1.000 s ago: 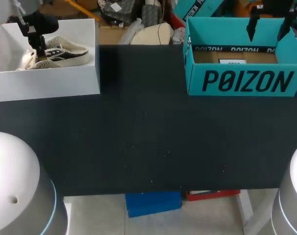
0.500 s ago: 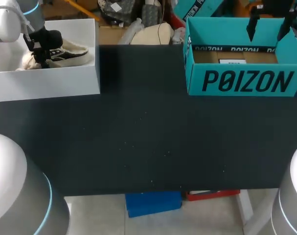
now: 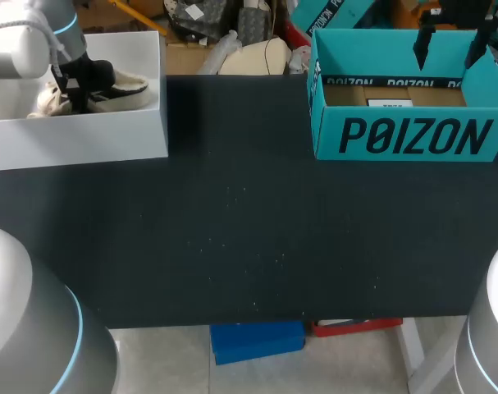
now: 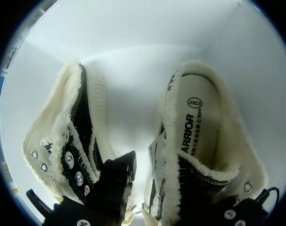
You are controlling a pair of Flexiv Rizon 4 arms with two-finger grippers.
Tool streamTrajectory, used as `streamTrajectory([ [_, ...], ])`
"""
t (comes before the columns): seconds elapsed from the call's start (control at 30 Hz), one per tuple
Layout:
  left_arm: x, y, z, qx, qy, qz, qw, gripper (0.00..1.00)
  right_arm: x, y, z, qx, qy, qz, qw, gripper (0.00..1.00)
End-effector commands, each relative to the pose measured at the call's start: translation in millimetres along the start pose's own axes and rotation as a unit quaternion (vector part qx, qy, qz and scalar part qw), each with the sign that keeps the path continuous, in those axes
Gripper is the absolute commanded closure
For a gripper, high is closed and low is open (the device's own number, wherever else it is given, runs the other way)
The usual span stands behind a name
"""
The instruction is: Take the shoe out of the shoebox, open the shoe tongue, remove and reinsert the insole, then place the shoe into the shoebox
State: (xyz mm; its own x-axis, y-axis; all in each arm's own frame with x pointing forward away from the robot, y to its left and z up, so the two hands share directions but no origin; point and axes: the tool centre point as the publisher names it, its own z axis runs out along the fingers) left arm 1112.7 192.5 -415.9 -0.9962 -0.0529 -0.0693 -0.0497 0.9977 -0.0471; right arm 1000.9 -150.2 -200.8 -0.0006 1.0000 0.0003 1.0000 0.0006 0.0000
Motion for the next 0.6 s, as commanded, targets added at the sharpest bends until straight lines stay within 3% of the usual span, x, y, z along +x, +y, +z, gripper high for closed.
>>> streamTrajectory([
  [0.03,-0.5,0,-1,0.003,0.0,0.008,1.0,1.0,0.2,-0.1,0,0.0,0.0,0.0,1.0,0.0],
  [0.27,7.7,-6,-23,0.013,-0.003,0.028,1.0,1.0,0.2,-0.1,0,0.0,0.0,0.0,1.0,0.0],
  [0.43,8.6,-13,-62,0.016,-0.017,0.044,0.999,1.0,0.2,-0.1,0,0.0,0.0,0.0,1.0,0.0],
  [0.6,0.9,-20,-114,-0.003,-0.037,0.053,0.998,1.0,0.2,-0.1,0,0.0,0.0,0.0,1.0,0.0],
])
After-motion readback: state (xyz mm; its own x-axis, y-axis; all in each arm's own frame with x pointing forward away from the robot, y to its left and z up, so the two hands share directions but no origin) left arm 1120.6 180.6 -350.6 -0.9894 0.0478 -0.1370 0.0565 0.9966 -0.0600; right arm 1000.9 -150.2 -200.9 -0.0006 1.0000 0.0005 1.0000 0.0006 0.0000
